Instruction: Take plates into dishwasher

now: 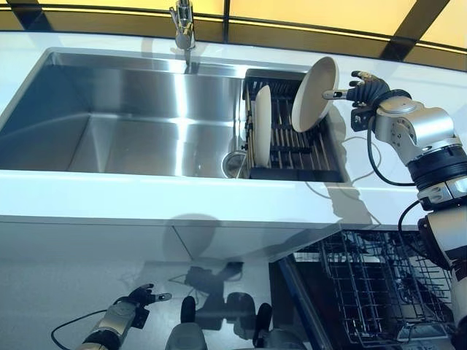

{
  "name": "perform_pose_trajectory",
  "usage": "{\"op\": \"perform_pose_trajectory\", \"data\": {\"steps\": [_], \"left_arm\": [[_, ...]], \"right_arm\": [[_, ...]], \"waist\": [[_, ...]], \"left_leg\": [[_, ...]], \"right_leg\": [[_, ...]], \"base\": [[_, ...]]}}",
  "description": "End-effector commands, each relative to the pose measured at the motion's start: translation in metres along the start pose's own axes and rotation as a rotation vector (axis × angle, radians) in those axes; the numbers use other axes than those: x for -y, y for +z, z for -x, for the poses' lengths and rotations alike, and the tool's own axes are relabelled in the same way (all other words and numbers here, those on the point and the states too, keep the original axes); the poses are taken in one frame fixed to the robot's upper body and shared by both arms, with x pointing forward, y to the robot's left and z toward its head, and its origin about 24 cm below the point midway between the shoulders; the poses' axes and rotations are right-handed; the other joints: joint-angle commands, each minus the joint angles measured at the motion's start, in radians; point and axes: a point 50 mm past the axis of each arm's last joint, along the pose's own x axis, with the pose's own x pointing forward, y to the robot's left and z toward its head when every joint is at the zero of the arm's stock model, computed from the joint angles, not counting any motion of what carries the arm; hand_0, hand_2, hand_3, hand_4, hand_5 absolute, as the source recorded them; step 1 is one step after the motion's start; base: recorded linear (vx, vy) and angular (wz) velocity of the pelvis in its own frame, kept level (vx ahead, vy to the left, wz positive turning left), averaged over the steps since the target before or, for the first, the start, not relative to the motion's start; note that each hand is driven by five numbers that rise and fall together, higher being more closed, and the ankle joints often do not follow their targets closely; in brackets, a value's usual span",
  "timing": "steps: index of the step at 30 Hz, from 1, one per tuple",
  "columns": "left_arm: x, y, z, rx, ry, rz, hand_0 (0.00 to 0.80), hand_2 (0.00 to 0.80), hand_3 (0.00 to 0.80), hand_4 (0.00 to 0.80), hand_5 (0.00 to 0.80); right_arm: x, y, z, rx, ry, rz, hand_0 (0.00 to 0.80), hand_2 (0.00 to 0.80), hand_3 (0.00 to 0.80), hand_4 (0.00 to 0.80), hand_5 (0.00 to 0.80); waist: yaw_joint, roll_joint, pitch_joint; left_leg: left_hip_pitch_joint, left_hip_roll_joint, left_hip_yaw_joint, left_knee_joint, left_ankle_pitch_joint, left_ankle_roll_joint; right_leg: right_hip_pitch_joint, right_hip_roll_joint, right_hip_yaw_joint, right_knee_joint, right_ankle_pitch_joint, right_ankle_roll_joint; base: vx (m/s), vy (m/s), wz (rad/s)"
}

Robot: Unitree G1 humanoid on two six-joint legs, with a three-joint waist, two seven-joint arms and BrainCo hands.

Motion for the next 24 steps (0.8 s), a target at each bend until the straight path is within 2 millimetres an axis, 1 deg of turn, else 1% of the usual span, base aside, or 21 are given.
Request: {"op": "perform_pose_trajectory", "data": {"steps": [1,12,24], "left_arm": [[-0.0095,0.021,-0.0026,0.038,0.025,-0.038,0.0,0.0,0.0,0.0,0.0],[-0.011,0.0253,-0.0028,0.047,0.036,-0.027,0.0,0.0,0.0,0.0,0.0],[-0.0105,0.0293,-0.003,0.061,0.038,-0.016,0.0,0.0,0.0,0.0,0.0]], "right_arm": [[0.0196,0.0554,0.0102,0.176,-0.086,0.031,0.0,0.0,0.0,0.0,0.0],[0.016,0.0528,0.0091,0.173,-0.093,0.025,0.0,0.0,0.0,0.0,0.0],[0.0169,0.052,0.0095,0.179,-0.102,0.013,0.0,0.0,0.0,0.0,0.0]], "waist": [[0.027,-0.003,-0.006],[0.031,-0.005,0.008],[0.029,-0.002,0.027]], "left_leg": [[0.001,-0.027,-0.016,-0.004,-0.026,0.024],[-0.011,-0.029,-0.022,-0.004,-0.024,0.027],[-0.02,-0.032,-0.022,-0.004,-0.022,0.032]], "right_leg": [[0.03,0.007,0.017,0.001,-0.021,0.026],[0.018,0.007,0.017,0.003,-0.018,0.027],[0.005,0.004,0.019,0.009,-0.013,0.027]], "base": [[0.0,0.0,0.0],[-0.01,0.0,0.0],[0.0,0.0,0.0]]}}
